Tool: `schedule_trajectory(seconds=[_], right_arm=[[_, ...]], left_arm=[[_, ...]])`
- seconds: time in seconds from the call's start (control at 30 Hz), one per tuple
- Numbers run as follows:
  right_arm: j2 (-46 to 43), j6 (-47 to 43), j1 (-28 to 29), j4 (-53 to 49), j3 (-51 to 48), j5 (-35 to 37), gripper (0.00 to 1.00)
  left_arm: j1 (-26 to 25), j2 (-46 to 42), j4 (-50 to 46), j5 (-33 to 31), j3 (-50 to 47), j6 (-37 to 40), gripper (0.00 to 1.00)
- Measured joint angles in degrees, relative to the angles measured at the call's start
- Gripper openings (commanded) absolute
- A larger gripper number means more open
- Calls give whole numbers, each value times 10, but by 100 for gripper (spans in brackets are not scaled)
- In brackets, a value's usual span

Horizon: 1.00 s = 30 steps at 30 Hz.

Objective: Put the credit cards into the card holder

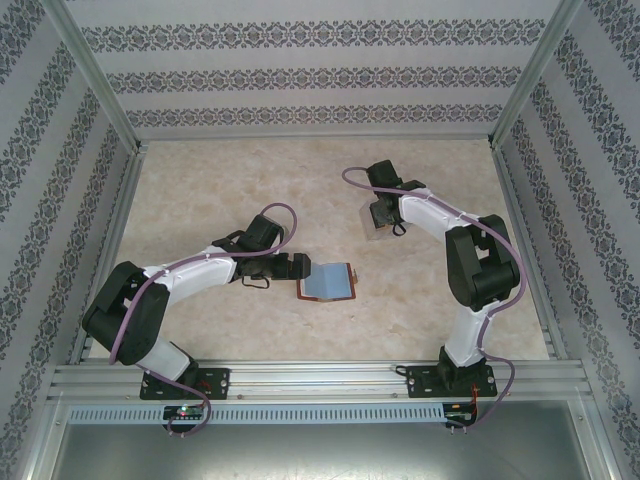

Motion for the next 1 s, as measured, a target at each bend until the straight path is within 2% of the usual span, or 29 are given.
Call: schedule_trajectory(seconds=[0.23, 0.57, 1.0], right_arm=[[0, -3, 0, -2, 5, 11, 50], [0, -3, 0, -2, 6, 38, 48], [-9, -14, 5, -2, 6, 50, 25]], left_arm=[[0, 0, 0, 1, 0, 0, 100], [0, 0, 0, 1, 0, 3, 100], [0, 0, 0, 6, 0, 4, 100]])
